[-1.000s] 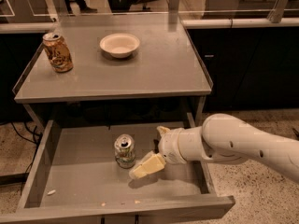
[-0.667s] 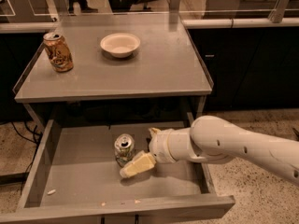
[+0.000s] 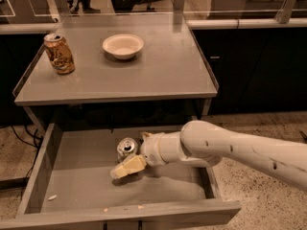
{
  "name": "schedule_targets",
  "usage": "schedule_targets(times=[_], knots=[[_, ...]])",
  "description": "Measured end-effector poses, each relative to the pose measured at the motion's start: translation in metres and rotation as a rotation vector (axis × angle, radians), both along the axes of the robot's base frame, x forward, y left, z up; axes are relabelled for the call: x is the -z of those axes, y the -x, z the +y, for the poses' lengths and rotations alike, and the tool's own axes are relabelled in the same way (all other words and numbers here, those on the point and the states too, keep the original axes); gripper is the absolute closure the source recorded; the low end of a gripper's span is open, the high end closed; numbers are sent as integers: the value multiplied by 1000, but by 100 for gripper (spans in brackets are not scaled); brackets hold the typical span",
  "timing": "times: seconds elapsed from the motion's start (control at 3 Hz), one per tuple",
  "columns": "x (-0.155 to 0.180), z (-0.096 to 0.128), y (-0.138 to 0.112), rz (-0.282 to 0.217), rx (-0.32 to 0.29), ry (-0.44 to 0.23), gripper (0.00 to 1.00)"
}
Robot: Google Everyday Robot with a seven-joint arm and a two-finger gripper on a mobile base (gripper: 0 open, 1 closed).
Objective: Pick 7up can from top drawer and place on counter
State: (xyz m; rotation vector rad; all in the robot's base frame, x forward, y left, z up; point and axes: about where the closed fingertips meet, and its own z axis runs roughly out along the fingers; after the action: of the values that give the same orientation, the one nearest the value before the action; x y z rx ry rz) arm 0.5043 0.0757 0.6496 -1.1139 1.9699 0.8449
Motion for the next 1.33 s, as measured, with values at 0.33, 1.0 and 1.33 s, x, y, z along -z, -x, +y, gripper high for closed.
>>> schedule_targets(times=[0.33,1.0,1.33], knots=[[1,2,-1,3,0,-3,15],[1,2,0,3,0,-3,70],[2,2,0,3,-1,-3,93]])
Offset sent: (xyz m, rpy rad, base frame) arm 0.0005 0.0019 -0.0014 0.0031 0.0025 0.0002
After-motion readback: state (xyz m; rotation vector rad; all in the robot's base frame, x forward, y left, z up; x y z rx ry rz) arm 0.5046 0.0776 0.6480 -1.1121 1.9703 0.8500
